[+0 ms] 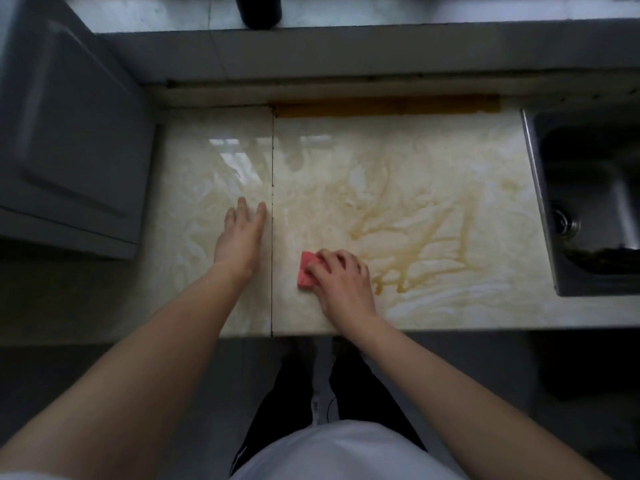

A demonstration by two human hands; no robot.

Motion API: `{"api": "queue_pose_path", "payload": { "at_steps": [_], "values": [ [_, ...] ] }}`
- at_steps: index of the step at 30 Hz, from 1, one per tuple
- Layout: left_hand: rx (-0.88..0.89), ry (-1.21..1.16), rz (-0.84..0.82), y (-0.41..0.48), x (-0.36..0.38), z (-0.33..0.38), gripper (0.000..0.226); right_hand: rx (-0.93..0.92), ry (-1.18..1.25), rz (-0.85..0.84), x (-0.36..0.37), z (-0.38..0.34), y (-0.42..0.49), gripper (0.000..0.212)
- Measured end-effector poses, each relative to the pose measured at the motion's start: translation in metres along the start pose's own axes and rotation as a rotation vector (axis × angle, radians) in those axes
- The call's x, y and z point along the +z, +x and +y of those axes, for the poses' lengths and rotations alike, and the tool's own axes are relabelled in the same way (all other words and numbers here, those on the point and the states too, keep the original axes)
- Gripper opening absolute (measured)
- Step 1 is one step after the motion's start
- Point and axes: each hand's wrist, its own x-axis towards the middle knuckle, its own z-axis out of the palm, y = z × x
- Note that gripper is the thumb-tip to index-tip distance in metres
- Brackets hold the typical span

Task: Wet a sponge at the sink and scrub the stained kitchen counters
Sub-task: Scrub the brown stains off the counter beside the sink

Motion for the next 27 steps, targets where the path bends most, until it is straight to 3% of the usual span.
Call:
{"api": "queue_pose_path", "payload": {
  "at_steps": [5,8,13,16,27],
  "values": [
    [0.131,0.023,0.052,-0.019,0.018,0.012,0.059,-0.052,0.031,0.009,0.001,0.004,-0.039,0.036],
    [0.127,0.003,0.026,-0.018,0.020,0.024,0.051,-0.074,0.026,-0.026,0.001,0.008,-0.051,0.040],
    [0.186,0.057,-0.006,-0.014,0.012,0.050,0.072,-0.108,0.010,-0.031,0.004,0.012,-0.063,0.054],
    [0.198,0.134,-0.012,-0.005,0.003,0.061,0.085,-0.137,0.007,0.023,0.004,0.015,-0.065,0.043],
    [0.128,0.166,-0.061,0.036,-0.008,0.077,0.145,-0.121,0.017,0.149,-0.002,0.048,-0.014,0.038]
  ]
}}
